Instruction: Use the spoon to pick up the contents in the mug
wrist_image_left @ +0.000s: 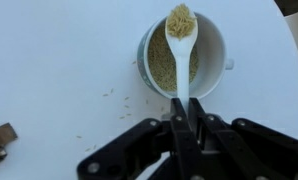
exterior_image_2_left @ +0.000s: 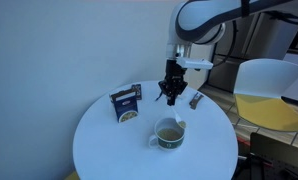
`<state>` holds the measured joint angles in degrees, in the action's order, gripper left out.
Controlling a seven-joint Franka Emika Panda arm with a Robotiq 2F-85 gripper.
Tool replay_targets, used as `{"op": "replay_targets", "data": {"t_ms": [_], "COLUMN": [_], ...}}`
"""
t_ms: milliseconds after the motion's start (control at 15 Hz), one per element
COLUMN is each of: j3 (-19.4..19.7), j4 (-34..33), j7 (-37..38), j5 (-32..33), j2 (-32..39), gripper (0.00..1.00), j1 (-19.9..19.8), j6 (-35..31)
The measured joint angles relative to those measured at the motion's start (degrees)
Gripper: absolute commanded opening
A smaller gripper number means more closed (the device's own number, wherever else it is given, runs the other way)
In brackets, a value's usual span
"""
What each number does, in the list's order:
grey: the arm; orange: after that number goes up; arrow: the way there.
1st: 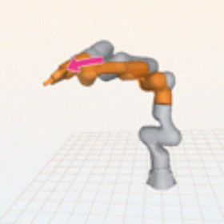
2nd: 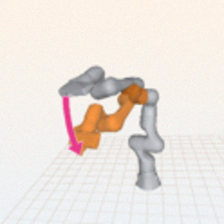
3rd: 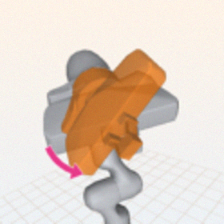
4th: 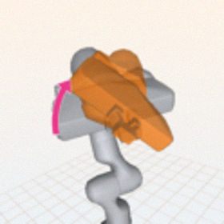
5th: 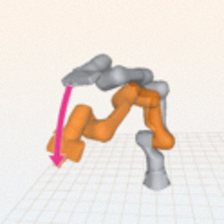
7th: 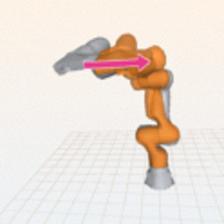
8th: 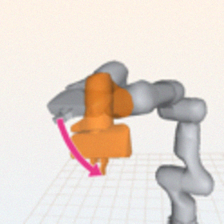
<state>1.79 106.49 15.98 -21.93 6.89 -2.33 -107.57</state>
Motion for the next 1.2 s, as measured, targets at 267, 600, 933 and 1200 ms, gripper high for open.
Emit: {"op": "replay_targets", "data": {"t_ms": [267,600,933,1200], "j3": [1.10,2.47,3.48,4.03], "j4": [-0.88,-0.64,1.07,3.10], "j7": [0.10,0.10,0.10,0.10], "j5": [-0.05,-0.06,-0.06,-0.06], "j2": [-0.04,-0.07,-0.07,0.02], "gripper": [0.03,0.03,0.03,0.03], "j1": [-0.74,-1.96,-2.86,-3.21], "j6": [3.90,7.93,9.24,9.23]}}
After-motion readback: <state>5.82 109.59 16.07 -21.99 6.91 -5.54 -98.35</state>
